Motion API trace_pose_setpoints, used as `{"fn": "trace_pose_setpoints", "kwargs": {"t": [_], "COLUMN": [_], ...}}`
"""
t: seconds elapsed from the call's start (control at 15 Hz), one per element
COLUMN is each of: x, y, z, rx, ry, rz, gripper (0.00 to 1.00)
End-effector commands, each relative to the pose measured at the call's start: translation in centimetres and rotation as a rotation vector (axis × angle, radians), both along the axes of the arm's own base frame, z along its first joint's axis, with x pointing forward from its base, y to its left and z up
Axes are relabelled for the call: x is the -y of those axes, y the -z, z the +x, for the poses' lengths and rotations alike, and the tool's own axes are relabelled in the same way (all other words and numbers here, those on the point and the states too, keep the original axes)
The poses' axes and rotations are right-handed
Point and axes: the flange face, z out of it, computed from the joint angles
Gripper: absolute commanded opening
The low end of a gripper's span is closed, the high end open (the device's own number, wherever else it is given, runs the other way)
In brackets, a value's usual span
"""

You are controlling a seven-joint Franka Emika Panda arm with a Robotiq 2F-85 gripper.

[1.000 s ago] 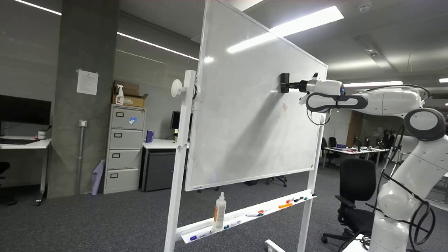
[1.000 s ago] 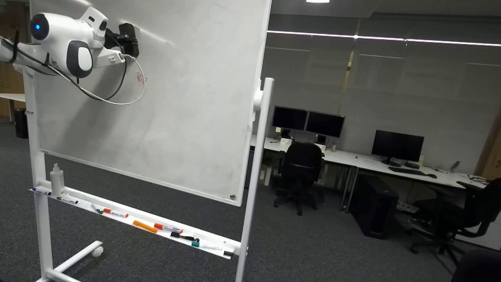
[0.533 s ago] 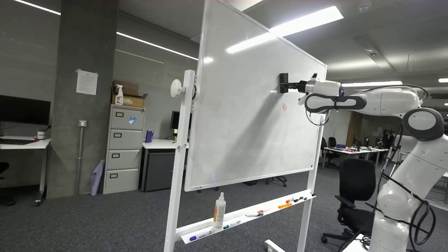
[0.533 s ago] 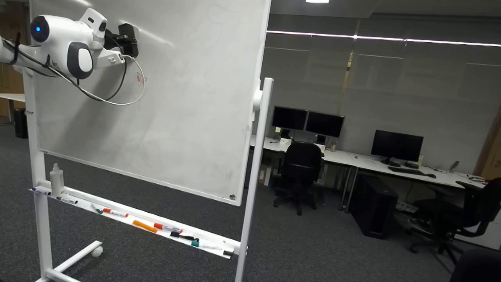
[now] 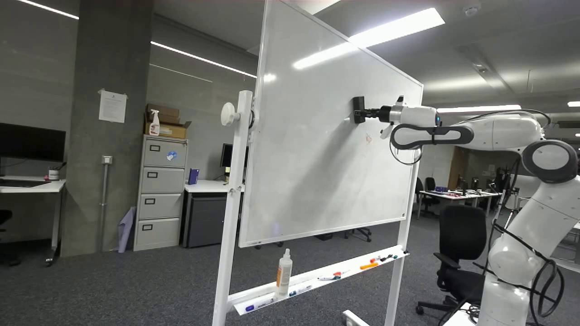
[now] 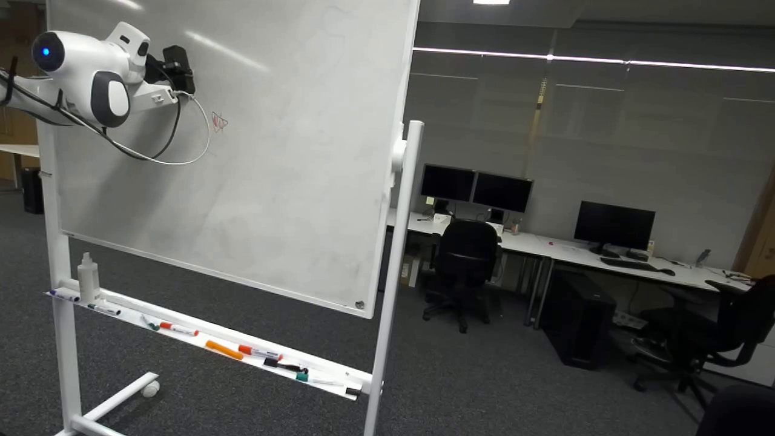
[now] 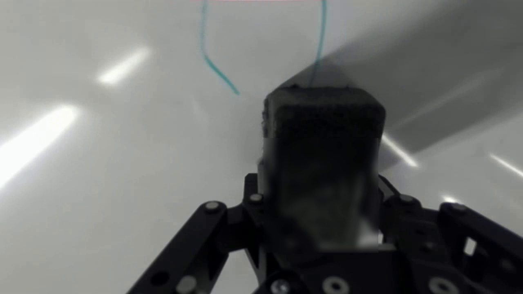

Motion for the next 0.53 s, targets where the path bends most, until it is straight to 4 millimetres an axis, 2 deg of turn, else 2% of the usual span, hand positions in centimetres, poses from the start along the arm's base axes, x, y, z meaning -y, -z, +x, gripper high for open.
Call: {"fn": "trace_pose_setpoints", "kwargs": {"t": [0.0,0.2,0.47], "x": [-2.8,-3.3,-1.9], "y": [2.4,2.6,2.3], "z": [1.3,1.5,1.3], "rx": [-0.029,-0.032,-0.034], "ry": [-0.046,-0.055,-0.028], "rz": [-0.055,-0.053,-0.037], "gripper": [0.31,0.31,0.31]}}
